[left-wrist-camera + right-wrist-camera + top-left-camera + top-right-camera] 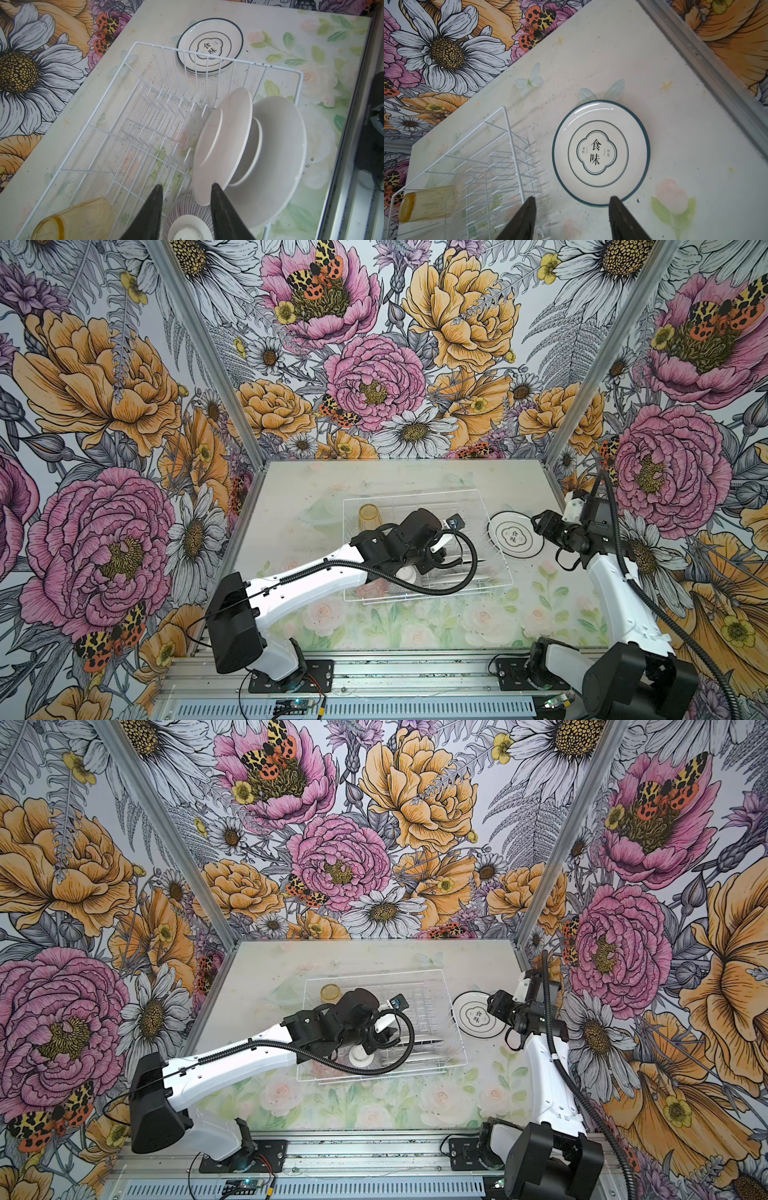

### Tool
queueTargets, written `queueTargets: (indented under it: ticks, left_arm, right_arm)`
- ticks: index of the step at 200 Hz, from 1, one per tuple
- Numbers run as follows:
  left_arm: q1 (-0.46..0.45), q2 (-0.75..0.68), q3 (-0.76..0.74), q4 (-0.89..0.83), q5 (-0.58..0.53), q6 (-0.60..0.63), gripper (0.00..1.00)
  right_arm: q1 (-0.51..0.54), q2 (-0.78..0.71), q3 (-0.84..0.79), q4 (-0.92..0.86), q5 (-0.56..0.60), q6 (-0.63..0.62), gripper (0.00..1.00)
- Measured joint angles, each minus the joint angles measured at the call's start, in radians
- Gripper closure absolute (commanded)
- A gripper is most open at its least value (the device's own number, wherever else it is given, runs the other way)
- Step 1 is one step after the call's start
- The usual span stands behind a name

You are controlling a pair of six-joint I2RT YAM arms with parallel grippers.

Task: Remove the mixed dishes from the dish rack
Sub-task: 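Close the left gripper on the red-and-green-rimmed printed plate in the rack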

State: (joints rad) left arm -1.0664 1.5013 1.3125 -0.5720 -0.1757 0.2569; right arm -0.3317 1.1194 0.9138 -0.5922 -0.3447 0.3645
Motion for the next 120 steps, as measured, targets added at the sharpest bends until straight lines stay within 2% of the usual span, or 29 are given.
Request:
queueTargets:
  ticks: [44,87,120]
  left_arm:
    - [-0.08,0.08,0.077,-0.062,-0.05,0.052,0.56]
    - [-0.089,0.146,0.122,-0.109,-0.053,0.069,0.55]
    - [-0.089,0.184,0.149,-0.132,-0.053,0.072,0.59]
  right_arm:
    - [0.006,0.0,0.0,-0.003,-0.008,0.0,0.41]
    - [0.006,0.0,0.0,-0.003,-0.018,-0.008,0.42]
    - [0.006,-0.006,0.0,-0.003,-0.019,-0.016,0.41]
